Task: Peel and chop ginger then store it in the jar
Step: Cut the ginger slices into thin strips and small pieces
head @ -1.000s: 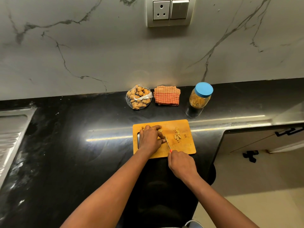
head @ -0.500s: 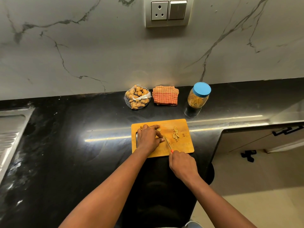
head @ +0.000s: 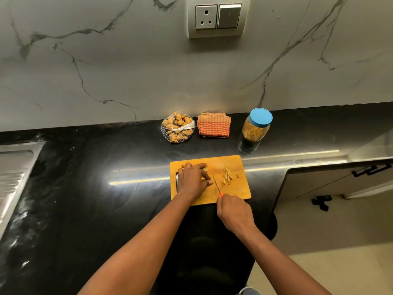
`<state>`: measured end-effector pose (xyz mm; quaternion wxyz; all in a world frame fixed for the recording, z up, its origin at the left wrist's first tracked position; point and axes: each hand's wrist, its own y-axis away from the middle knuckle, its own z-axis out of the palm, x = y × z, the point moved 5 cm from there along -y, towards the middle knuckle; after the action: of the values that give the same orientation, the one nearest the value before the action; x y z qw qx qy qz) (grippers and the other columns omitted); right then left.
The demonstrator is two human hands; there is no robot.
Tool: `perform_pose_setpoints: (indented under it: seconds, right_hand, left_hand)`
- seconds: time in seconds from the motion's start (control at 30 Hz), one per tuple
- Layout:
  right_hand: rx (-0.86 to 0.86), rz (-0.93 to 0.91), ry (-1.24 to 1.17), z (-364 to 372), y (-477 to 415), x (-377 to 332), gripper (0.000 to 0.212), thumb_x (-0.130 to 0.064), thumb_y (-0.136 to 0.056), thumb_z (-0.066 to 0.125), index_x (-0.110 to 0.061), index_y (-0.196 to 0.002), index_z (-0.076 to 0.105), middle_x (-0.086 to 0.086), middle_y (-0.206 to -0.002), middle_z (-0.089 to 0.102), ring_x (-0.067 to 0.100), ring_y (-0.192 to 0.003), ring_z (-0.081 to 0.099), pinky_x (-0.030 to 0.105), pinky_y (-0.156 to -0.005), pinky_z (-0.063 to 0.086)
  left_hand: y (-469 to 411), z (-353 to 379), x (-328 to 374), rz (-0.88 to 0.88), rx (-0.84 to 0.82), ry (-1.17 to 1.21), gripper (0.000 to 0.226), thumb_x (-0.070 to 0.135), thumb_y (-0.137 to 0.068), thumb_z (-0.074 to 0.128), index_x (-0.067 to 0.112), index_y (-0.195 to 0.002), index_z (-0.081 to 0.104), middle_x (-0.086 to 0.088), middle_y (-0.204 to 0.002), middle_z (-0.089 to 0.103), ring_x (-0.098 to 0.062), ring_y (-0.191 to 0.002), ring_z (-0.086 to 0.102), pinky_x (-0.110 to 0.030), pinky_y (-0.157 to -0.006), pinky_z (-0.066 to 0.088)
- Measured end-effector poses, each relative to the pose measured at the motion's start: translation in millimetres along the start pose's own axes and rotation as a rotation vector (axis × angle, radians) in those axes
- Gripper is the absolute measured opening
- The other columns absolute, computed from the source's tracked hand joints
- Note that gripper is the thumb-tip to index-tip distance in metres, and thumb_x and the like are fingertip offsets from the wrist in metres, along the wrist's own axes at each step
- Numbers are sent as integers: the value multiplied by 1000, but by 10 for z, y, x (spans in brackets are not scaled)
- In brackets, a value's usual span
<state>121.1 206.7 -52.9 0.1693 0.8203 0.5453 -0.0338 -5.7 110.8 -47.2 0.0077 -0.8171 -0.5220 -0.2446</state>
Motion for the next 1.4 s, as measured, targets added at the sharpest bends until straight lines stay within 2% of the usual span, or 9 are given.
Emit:
perform_pose_setpoints:
  seconds: [0.13, 0.3, 0.43, 0.87, 0.97, 1.1, 1.23, 1.4]
  right_hand:
    - [0, -18, -18, 28, 15, -91, 43, -41, -105, 28, -17, -94, 62, 1, -81, 63, 21, -72, 63, 35, -61, 50]
    - [-6, -22, 8, 18, 8, -57, 43, -42, -105, 28, -18, -94, 61, -1, -79, 60, 18, -67, 59, 31, -55, 42]
    - [-2, -27, 35, 39, 28, -47, 44, -42, -106, 26, -18, -94, 62, 1, -81, 64, 18, -70, 62, 30, -55, 40]
    - [-47, -47, 45, 52, -72, -60, 43, -40, -105, 29, -17, -94, 63, 1, -81, 62, 21, -73, 64, 35, -62, 51]
    - [-62, -47, 42, 48, -87, -79, 41, -36, -105, 31, -15, -93, 64, 1, -79, 59, 22, -75, 64, 35, -61, 49]
    - [-62, -38, 69, 59, -38, -66, 39, -34, -105, 31, -15, -96, 63, 4, -88, 67, 24, -77, 66, 36, -62, 50]
    - [-69, -31, 93, 78, 26, -29, 38, -35, -105, 30, -16, -96, 62, 3, -87, 68, 22, -76, 66, 33, -59, 46]
    - [-49, -29, 111, 49, 13, -30, 38, -36, -105, 30, -17, -95, 61, 2, -85, 67, 21, -73, 66, 33, -59, 48]
  left_hand:
    - [-10, 3, -3, -8, -2, 13, 19, 44, -78, 76, 35, -95, 76, 21, -140, 50, -15, -118, 40, -39, -95, 32]
    - [-20, 11, -16, -20, -1, 23, 19, 44, -77, 76, 34, -94, 77, 21, -140, 51, -15, -117, 40, -38, -93, 33]
    - [-22, 17, -24, -22, -5, 29, 20, 45, -77, 76, 34, -94, 77, 22, -140, 50, -15, -117, 40, -39, -92, 34]
    - [-3, 35, -22, -19, -6, 37, 18, 42, -79, 75, 34, -96, 76, 21, -141, 49, -15, -118, 40, -40, -94, 34]
    - [-5, 36, -27, -27, -8, 39, 18, 43, -79, 75, 34, -95, 76, 22, -141, 49, -15, -117, 41, -39, -94, 34]
    - [-1, 25, -24, -28, -3, 39, 18, 42, -79, 75, 34, -95, 76, 22, -141, 50, -15, -116, 41, -39, -93, 34]
    - [-5, 24, -22, -29, -7, 44, 18, 42, -79, 75, 34, -95, 76, 22, -141, 49, -15, -117, 41, -41, -95, 33]
    - [-8, 26, -15, -28, -10, 43, 18, 43, -80, 75, 34, -95, 76, 23, -141, 49, -15, -117, 40, -41, -96, 34]
